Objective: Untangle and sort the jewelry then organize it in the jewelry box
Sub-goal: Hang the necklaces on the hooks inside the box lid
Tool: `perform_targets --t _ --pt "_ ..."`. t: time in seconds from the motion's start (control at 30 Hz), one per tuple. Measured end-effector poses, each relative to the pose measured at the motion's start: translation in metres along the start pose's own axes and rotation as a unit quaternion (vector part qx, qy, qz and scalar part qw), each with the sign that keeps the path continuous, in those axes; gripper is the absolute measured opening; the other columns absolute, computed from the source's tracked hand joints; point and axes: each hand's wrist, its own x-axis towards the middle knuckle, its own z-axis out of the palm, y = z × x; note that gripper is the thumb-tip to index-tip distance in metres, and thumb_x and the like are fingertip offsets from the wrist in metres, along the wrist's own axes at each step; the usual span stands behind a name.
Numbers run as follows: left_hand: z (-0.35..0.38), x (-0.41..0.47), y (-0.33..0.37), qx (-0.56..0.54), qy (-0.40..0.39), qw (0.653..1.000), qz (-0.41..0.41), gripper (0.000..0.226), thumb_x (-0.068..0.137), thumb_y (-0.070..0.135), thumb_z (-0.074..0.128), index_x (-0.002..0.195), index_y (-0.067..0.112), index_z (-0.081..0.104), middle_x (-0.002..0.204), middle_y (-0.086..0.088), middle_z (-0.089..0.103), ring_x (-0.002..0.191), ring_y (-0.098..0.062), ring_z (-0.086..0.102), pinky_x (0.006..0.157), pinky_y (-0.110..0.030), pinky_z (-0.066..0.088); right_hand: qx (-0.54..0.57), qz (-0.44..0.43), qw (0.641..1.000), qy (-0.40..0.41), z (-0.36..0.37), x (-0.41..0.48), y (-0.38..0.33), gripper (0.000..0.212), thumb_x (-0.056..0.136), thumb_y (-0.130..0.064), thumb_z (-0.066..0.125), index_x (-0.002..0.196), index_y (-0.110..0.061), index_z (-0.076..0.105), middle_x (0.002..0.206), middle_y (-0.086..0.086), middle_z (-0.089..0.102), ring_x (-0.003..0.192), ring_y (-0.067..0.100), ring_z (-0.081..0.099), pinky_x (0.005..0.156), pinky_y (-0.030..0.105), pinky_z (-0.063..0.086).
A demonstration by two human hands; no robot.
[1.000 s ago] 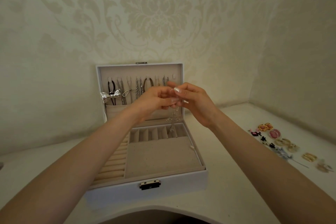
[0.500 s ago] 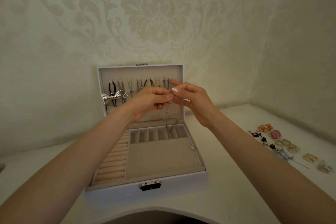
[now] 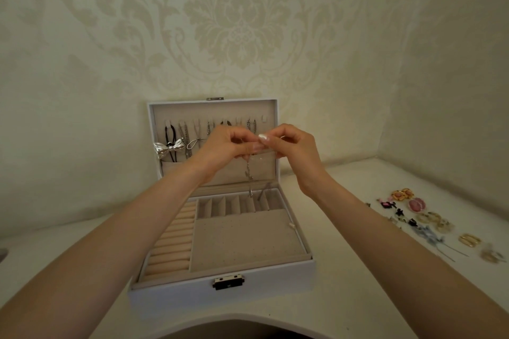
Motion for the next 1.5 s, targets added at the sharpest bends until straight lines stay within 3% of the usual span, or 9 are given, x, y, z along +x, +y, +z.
perform_targets --t 0.1,0.17,0.27,0.37,0.5,0.73,1.07,1.33,1.5 --pt "0.001 0.0 0.002 -0.029 -0.004 0.999 0.019 0.011 0.082 -0.001 0.065 0.082 0.01 0.067 0.059 0.009 0.064 0.058 -0.002 0.058 0.064 -0.015 0.049 0.047 0.02 0.999 0.013 0.0 -0.001 0.002 0.012 0.085 -0.017 0.067 0.079 -0.014 0.057 0.075 -0.002 0.061 0.063 0.006 0.054 0.055 0.021 0.042" --pt "0.0 0.0 0.004 -0.027 -0.013 0.999 0.035 0.012 0.082 -0.002 0.064 0.083 0.01 0.067 0.066 0.002 0.065 0.063 -0.006 0.059 0.069 -0.019 0.05 0.076 0.051 0.996 -0.019 -0.001 0.001 0.002 0.003 0.09 -0.017 0.061 0.092 -0.015 0.059 0.084 0.003 0.064 0.061 0.011 0.055 0.053 0.024 0.042" --pt "-0.004 0.001 0.004 -0.015 -0.013 0.998 0.056 0.013 0.082 -0.003 0.063 0.083 0.01 0.066 0.076 -0.01 0.064 0.068 -0.009 0.062 0.074 -0.021 0.052 0.073 0.068 0.992 -0.075 -0.004 0.003 0.001 0.015 0.091 -0.01 0.058 0.104 -0.008 0.064 0.08 0.006 0.065 0.061 0.013 0.056 0.054 0.023 0.044" --pt "-0.006 0.004 0.001 0.023 0.003 0.997 0.08 0.017 0.081 -0.003 0.065 0.08 0.013 0.067 0.076 -0.005 0.066 0.07 -0.009 0.062 0.074 -0.023 0.053 0.046 0.054 0.994 -0.082 -0.003 0.002 0.001 0.014 0.084 -0.002 0.065 0.098 -0.007 0.066 0.07 0.003 0.064 0.059 0.01 0.058 0.055 0.021 0.046" --pt "-0.006 0.005 0.001 0.068 0.012 0.991 0.111 0.018 0.08 -0.001 0.067 0.078 0.017 0.067 0.075 0.0 0.065 0.071 -0.01 0.062 0.072 -0.023 0.052 0.026 0.066 0.994 -0.082 -0.001 0.003 0.005 0.012 0.081 -0.003 0.07 0.092 -0.008 0.066 0.08 0.005 0.068 0.065 0.009 0.06 0.06 0.021 0.047" --pt "-0.006 0.004 0.0 0.011 0.031 0.994 0.1 0.013 0.078 0.002 0.069 0.079 0.015 0.068 0.073 0.009 0.067 0.076 -0.009 0.063 0.074 -0.019 0.052 0.137 0.102 0.979 -0.115 -0.003 0.004 0.007 0.01 0.091 -0.002 0.053 0.093 -0.005 0.061 0.073 0.007 0.064 0.061 0.013 0.058 0.061 0.023 0.045" --pt "-0.007 0.006 -0.006 -0.009 0.064 0.995 0.079 0.014 0.078 0.002 0.07 0.078 0.016 0.068 0.079 -0.001 0.066 0.074 -0.006 0.062 0.073 -0.018 0.052 0.061 0.133 0.983 -0.108 -0.004 0.001 0.006 0.018 0.083 0.0 0.067 0.1 -0.003 0.065 0.076 0.006 0.061 0.044 0.007 0.045 0.045 0.017 0.038" --pt "-0.006 0.007 -0.01 -0.027 0.033 0.997 0.069 0.012 0.078 0.004 0.069 0.079 0.016 0.069 0.075 0.004 0.069 0.076 -0.01 0.063 0.073 -0.02 0.052 -0.017 0.085 0.995 -0.052 0.008 0.0 0.002 0.015 0.078 -0.007 0.075 0.07 -0.007 0.062 0.062 0.003 0.061 0.033 0.007 0.038 0.037 0.016 0.03" --pt "-0.007 0.007 -0.013 -0.02 0.027 0.997 0.074 0.013 0.081 0.003 0.067 0.08 0.016 0.067 0.073 0.009 0.067 0.075 -0.008 0.062 0.073 -0.02 0.05 -0.06 0.04 0.997 -0.032 0.008 -0.002 0.001 0.019 0.078 -0.003 0.073 0.066 -0.01 0.059 0.061 0.006 0.056 0.034 0.01 0.041 0.038 0.017 0.033"
